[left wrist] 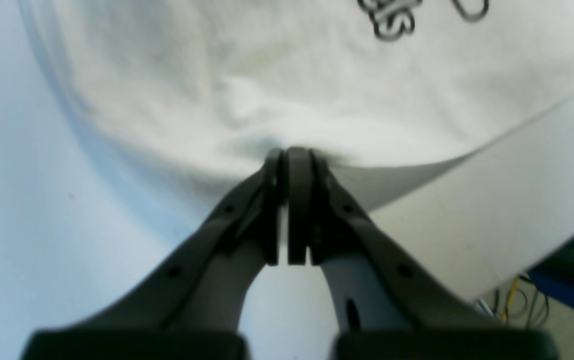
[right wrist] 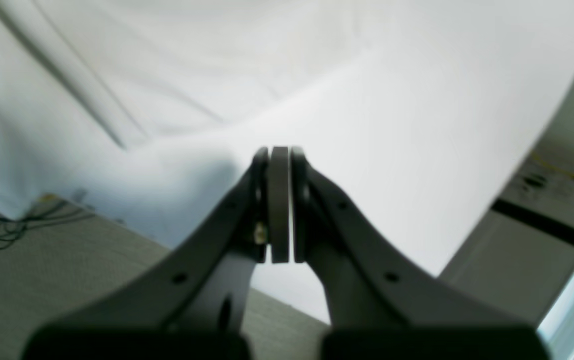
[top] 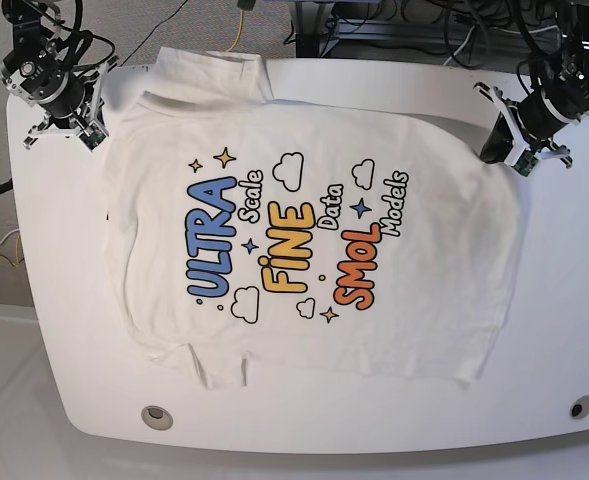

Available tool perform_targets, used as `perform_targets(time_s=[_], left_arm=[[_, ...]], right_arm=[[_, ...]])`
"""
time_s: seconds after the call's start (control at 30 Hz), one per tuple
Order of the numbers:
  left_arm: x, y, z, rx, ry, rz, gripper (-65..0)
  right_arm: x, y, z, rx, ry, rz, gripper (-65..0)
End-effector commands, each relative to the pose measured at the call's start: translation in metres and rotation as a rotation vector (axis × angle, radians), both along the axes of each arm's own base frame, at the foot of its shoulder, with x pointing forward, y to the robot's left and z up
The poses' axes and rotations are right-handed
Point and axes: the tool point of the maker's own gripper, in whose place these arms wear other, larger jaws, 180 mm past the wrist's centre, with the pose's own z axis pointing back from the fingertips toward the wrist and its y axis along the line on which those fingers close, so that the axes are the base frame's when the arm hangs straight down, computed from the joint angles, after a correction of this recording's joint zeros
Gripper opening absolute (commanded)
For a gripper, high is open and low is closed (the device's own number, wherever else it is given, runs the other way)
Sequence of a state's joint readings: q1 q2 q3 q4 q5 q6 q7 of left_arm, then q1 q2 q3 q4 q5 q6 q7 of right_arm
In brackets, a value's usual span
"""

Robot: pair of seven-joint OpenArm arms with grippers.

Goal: Fold the T-shirt properly
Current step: 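Drag the shirt with both grippers toward the robot to straighten it, then release the shirt and lift both grippers away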

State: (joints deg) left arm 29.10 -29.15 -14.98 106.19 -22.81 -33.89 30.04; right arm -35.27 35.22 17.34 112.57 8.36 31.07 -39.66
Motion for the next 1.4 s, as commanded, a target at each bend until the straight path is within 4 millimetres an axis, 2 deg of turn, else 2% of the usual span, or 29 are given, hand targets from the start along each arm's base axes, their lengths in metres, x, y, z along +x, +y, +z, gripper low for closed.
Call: perform_targets(time_s=[0.0, 0.27, 0.33, 0.4, 0.63, 0.67, 0.7, 0.73, 0.87, 1.0, 1.07, 1.33, 1.37], left_arm=[[0.008, -0.001, 0.013, -0.007, -0.045, -0.011, -65.0], [0.011, 0.006, 0.011, 0.021, -0.044, -0.013, -65.0], [0.013, 0.008, 0.012, 0.022, -0.051, -0.009, -65.0], [0.020, 0.008, 0.015, 0.016, -0.076, -0.015, -65.0], [0.029, 0.014, 0.019, 0.023, -0.099, -0.003, -65.0], [0.029, 0.015, 0.018, 0.027, -0.098, -0.003, -65.0], [0.023, 0.016, 0.012, 0.036, -0.075, 0.001, -64.2], [0.017, 0.017, 0.006, 0.046, -0.052, 0.005, -60.7], [0.010, 0.020, 0.002, 0.060, -0.034, 0.010, -56.6], [0.008, 0.023, 0.003, 0.066, -0.036, 0.013, -57.0], [0.010, 0.019, 0.009, 0.048, -0.055, 0.014, -57.1], [0.011, 0.018, 0.013, 0.040, -0.069, 0.016, -56.8], [0.008, 0.016, 0.012, 0.037, -0.065, 0.018, -56.5]], right_arm=[[0.008, -0.003, 0.009, -0.009, -0.027, 0.006, -65.0], [0.014, -0.004, 0.020, 0.045, -0.071, -0.038, -65.0], [0.020, -0.003, 0.024, 0.062, -0.094, -0.050, -65.0], [0.033, -0.006, 0.037, 0.089, -0.151, -0.089, -65.0], [0.047, -0.007, 0.045, 0.099, -0.192, -0.107, -65.0], [0.047, -0.007, 0.044, 0.095, -0.190, -0.104, -62.6], [0.040, -0.007, 0.038, 0.074, -0.157, -0.096, -52.9], [0.033, -0.008, 0.031, 0.054, -0.125, -0.088, -43.2], [0.024, -0.011, 0.026, 0.039, -0.091, -0.085, -27.5], [0.016, -0.010, 0.022, 0.044, -0.064, -0.078, -24.5], [0.012, 0.001, 0.024, 0.090, -0.050, -0.038, -21.7], [-0.005, 0.034, 0.022, 0.305, -0.002, -0.035, -21.1], [-0.013, 0.043, 0.021, 0.360, 0.022, -0.030, -20.4]])
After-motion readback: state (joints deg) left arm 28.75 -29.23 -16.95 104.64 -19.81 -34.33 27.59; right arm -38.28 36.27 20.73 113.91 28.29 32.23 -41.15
